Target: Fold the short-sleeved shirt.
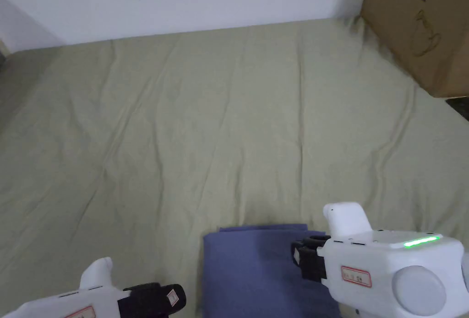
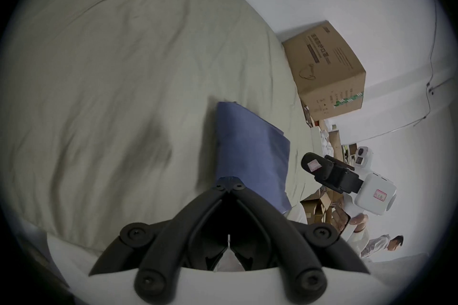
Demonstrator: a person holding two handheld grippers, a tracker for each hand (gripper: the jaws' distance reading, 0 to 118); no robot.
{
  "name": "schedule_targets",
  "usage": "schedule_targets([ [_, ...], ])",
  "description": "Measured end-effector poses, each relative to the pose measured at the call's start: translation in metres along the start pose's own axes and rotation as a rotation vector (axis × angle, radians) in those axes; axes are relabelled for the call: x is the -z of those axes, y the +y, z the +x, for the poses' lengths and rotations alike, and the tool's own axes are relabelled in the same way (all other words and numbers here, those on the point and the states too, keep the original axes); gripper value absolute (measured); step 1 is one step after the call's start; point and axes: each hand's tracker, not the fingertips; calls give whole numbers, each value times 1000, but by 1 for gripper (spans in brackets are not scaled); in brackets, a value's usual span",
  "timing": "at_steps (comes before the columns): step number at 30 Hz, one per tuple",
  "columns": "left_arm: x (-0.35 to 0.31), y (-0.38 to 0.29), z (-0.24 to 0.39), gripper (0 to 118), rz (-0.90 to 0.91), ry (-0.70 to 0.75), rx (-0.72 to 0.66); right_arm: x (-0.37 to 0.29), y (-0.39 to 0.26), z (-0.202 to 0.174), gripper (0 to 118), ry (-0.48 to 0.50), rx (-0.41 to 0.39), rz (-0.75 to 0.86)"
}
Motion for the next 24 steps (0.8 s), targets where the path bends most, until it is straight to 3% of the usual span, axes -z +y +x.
schedule_targets([
  [4,5,-4,-15,0,-10,8,-12,42,-7,-1,0,-5,12,-126],
  [5,7,-3,-18,0,-19,4,-20,51,-11,0,0,-32,-16,-156],
  [8,14,-4,-24,0,-41,-18,-35,62,-16,3,0,-49,-21,-157],
  [9,17,-3,-25,10,-50,-38,-42,61,-14,4,0,-46,-8,-158],
  [10,20,-1,-27,30,-64,-70,-41,61,-13,5,0,-45,1,-156],
  [11,23,2,-28,68,-72,-101,-47,61,-12,5,0,-47,-2,-157],
  [12,28,6,-35,86,-80,-121,-48,61,-11,4,0,-51,-8,-158],
  [13,33,10,-35,90,-97,-142,-50,61,-12,4,0,-50,-9,-159],
  [22,115,41,-29,90,-258,-313,-97,59,-14,9,0,-34,37,-151],
  [24,131,45,-31,80,-283,-375,-102,59,-14,10,0,-33,43,-151],
])
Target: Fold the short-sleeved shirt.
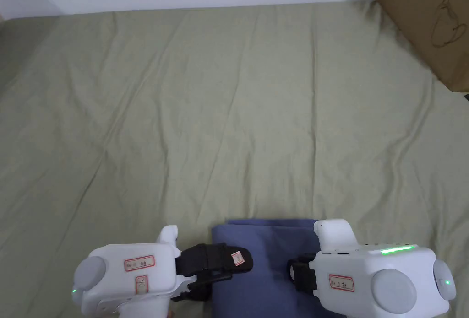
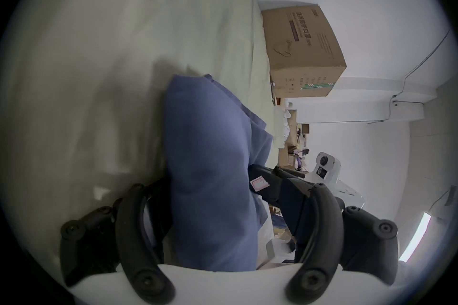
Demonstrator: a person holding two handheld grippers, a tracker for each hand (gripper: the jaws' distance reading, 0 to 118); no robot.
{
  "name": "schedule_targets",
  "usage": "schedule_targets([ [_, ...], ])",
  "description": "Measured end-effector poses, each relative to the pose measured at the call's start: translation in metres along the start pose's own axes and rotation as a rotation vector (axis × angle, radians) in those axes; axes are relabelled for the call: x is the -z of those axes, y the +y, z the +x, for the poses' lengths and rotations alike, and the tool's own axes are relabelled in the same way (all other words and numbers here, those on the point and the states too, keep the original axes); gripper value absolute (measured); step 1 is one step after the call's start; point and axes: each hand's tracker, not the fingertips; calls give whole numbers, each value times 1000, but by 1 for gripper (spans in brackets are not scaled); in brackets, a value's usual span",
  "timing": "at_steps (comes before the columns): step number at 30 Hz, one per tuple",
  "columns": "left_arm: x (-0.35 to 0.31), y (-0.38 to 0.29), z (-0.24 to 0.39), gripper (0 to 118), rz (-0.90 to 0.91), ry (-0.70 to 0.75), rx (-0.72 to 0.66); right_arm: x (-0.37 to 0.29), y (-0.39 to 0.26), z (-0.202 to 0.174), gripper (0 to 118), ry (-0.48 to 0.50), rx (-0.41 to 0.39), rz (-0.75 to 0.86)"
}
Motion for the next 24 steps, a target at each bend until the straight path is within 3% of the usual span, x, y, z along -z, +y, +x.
schedule_targets([
  [1,6,3,-2,63,-7,5,-8,0,0,0,0,0,0,0],
  [2,12,4,-1,34,-22,-10,-12,0,0,0,0,-1,-1,0],
  [5,16,-4,9,30,-29,179,141,-1,0,1,0,-14,2,-1],
  [7,9,-6,3,30,-16,48,62,-2,0,0,0,-7,9,-4],
  [8,7,-9,7,30,-14,19,104,-4,1,-2,0,-3,15,0],
  [16,-59,13,11,29,32,192,188,-22,9,-23,0,-23,-35,59],
  [21,-161,48,19,29,94,502,268,-22,12,-27,0,-56,-57,78],
  [24,-226,76,12,29,99,770,303,-19,13,-28,0,-57,-49,75],
])
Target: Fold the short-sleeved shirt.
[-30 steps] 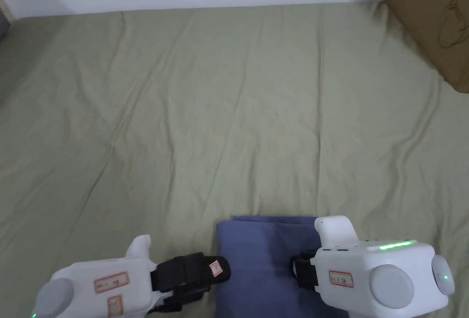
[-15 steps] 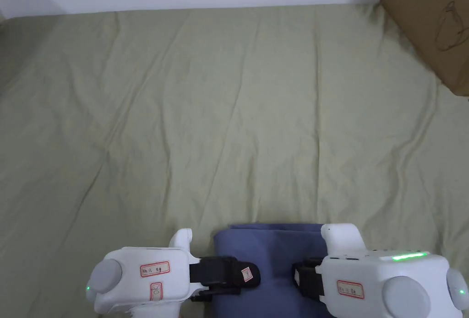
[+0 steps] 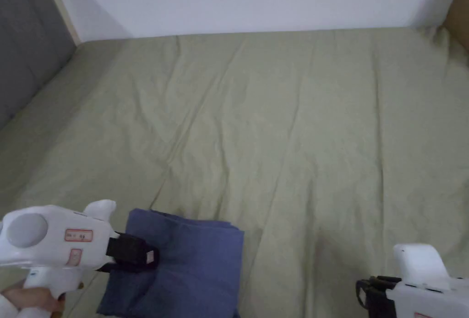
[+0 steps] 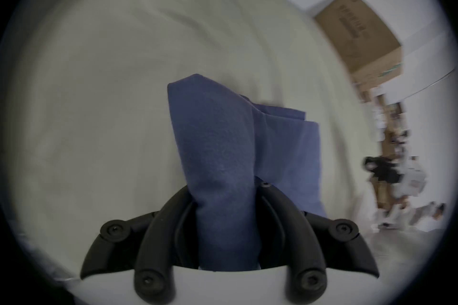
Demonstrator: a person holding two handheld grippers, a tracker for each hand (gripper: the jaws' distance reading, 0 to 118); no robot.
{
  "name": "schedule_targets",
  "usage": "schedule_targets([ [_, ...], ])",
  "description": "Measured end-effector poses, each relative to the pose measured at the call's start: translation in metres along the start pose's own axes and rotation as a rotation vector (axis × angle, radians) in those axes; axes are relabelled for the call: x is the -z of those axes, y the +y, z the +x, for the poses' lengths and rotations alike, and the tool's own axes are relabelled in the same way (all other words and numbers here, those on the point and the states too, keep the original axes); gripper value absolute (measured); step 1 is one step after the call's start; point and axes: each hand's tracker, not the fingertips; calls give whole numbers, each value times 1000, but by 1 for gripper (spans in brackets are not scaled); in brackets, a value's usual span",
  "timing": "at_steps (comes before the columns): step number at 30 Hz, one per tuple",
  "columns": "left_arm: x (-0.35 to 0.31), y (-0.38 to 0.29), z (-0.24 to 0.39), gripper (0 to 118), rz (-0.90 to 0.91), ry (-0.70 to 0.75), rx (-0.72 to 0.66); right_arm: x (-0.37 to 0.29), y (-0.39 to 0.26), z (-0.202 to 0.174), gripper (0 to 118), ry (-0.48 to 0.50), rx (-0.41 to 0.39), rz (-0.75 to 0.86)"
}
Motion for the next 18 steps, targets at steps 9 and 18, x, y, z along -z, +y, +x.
schedule_targets([
  [9,-52,31,-108,54,-106,690,62,13,2,-13,0,-31,-2,-22],
  [18,-55,17,-126,99,-37,851,1,20,2,-27,0,-27,-29,-61],
])
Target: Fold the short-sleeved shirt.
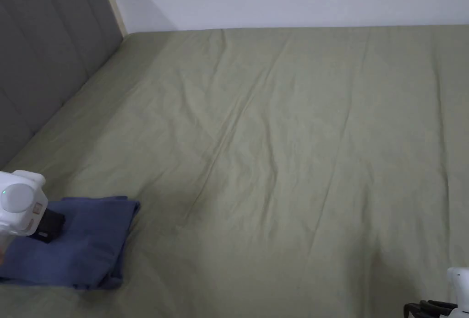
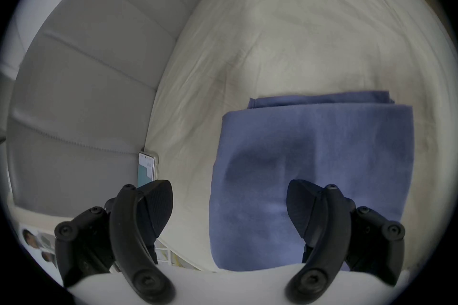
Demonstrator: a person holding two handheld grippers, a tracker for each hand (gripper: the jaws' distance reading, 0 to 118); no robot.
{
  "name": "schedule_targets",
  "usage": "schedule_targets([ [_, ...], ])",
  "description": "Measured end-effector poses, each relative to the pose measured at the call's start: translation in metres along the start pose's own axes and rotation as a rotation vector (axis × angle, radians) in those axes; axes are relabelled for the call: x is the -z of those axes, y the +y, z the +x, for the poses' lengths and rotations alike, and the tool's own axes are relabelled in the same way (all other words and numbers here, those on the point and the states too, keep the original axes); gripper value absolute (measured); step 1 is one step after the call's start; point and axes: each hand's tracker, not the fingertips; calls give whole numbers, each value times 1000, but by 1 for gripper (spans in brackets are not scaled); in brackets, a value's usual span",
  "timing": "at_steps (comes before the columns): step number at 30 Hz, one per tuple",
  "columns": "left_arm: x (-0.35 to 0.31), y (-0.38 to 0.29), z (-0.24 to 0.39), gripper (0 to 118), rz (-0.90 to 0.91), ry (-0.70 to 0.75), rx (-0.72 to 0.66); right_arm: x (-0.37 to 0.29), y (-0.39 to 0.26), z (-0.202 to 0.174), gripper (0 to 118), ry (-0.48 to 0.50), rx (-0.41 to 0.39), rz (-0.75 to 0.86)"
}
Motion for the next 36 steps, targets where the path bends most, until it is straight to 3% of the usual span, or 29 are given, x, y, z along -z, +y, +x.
schedule_targets([
  [2,-10,-2,-2,97,-4,-26,-57,0,0,0,0,3,7,2],
  [3,-19,-3,0,90,-2,-24,-84,-1,0,0,0,4,9,3],
  [4,-27,-5,2,73,18,-49,-105,-3,0,2,0,8,10,7],
  [5,-39,-9,5,37,55,-82,-126,-6,-1,2,0,10,10,11],
  [6,-52,-13,10,12,90,-115,-139,-8,-1,2,0,10,10,15],
  [7,-63,-16,16,2,118,-154,-145,-10,-2,2,0,10,12,19],
  [12,-132,-51,69,0,273,-334,-190,-27,-6,9,0,29,30,59],
  [17,-211,-87,145,0,493,-205,-132,-55,-10,13,0,36,34,129],
  [19,-234,-99,167,0,568,-237,-143,-68,-10,14,0,36,40,180],
  [24,-301,-128,217,0,770,-205,-140,-105,-12,16,0,-109,-10,344],
  [28,-334,-144,247,0,872,-284,-181,-138,-16,10,0,-176,-16,494],
  [32,-360,-163,271,0,969,-324,-206,-170,-18,0,0,-316,-55,642],
  [36,-382,-173,287,0,1029,-320,-177,-196,-22,-4,0,-348,-33,755],
])
